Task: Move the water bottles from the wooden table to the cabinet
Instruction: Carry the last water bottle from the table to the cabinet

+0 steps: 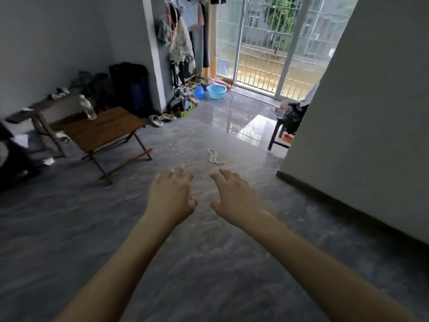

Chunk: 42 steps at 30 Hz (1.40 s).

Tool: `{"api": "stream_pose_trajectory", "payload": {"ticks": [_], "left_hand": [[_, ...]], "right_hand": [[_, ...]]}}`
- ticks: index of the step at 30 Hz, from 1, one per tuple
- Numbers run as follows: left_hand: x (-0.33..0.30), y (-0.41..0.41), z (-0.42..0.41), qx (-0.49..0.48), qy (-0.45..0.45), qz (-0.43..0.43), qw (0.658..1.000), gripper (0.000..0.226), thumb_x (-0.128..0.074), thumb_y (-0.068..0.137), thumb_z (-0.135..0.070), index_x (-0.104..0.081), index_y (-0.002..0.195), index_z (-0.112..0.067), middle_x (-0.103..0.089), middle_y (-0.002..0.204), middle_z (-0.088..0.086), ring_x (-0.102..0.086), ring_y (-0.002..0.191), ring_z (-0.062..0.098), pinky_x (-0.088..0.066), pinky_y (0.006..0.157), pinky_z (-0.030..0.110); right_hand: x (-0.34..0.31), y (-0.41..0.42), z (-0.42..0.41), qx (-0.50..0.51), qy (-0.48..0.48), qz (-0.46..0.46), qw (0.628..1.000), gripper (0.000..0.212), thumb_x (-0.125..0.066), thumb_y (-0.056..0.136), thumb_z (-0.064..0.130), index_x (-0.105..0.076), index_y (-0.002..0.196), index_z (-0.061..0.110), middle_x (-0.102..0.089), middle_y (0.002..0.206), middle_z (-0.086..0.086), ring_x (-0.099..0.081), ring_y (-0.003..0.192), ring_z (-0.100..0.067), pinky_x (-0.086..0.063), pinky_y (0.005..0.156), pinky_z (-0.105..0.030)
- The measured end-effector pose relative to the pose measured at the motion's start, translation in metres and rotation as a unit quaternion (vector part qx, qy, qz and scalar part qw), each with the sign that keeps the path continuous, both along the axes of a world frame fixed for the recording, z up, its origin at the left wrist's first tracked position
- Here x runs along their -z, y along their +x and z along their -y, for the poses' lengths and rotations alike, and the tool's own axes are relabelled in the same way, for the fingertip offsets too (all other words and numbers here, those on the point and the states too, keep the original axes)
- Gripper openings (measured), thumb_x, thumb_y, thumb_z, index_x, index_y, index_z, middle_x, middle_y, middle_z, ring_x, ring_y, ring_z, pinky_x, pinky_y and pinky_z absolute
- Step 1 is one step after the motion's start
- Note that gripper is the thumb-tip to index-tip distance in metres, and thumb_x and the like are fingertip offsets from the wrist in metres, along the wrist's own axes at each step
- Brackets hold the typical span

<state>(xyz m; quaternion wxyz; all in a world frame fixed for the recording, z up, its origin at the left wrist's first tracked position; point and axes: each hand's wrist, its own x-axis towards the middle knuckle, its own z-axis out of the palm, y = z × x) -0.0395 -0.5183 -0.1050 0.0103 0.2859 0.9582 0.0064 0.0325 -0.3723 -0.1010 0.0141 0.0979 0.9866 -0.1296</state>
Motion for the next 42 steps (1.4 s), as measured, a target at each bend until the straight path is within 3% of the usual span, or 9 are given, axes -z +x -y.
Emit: {"api": "stream_pose_trajectory", "payload": {"ticks": [9, 19, 28, 42], "left_hand": [[0.019, -0.067, 0.017, -0.09, -0.006, 0.038, 0.995, 0.065, -0.056, 0.092, -0.047, -0.036, 0.151, -0.027, -0.021, 0.166, 0.003, -0.03, 0.148, 0.027, -0.026, 0.119, 0.045], [0.014, -0.152, -0.027, -0.162, -0.01, 0.05, 0.985, 0.065, -0.053, 0.096, -0.047, -0.03, 0.154, -0.027, -0.019, 0.167, 0.003, -0.025, 0.15, 0.025, -0.024, 0.119, 0.044], [0.018, -0.228, -0.027, -0.219, -0.007, 0.062, 0.974, 0.065, -0.054, 0.095, -0.049, -0.032, 0.153, -0.029, -0.021, 0.166, 0.002, -0.028, 0.148, 0.026, -0.026, 0.118, 0.044], [0.028, -0.435, 0.025, -0.236, -0.007, 0.051, 0.97, 0.062, -0.054, 0.096, -0.045, -0.033, 0.152, -0.026, -0.019, 0.166, 0.003, -0.028, 0.148, 0.027, -0.024, 0.118, 0.046]], "right_hand": [[0.014, -0.106, 0.001, -0.101, -0.032, 0.022, 0.994, 0.065, -0.063, 0.084, 0.032, -0.041, 0.145, 0.021, -0.041, 0.149, -0.004, -0.039, 0.137, -0.027, -0.038, 0.107, -0.041], [0.02, -0.217, -0.059, -0.176, -0.015, 0.019, 0.984, 0.067, -0.063, 0.086, 0.033, -0.039, 0.147, 0.021, -0.039, 0.151, -0.006, -0.038, 0.139, -0.028, -0.038, 0.107, -0.039], [0.034, -0.307, -0.06, -0.235, -0.01, 0.04, 0.971, 0.066, -0.062, 0.088, 0.034, -0.037, 0.147, 0.018, -0.039, 0.152, -0.007, -0.038, 0.139, -0.029, -0.039, 0.106, -0.039], [0.04, -0.527, -0.001, -0.268, -0.009, 0.069, 0.961, 0.062, -0.059, 0.089, 0.033, -0.039, 0.146, 0.019, -0.036, 0.154, -0.006, -0.037, 0.139, -0.027, -0.04, 0.105, -0.042]]}}
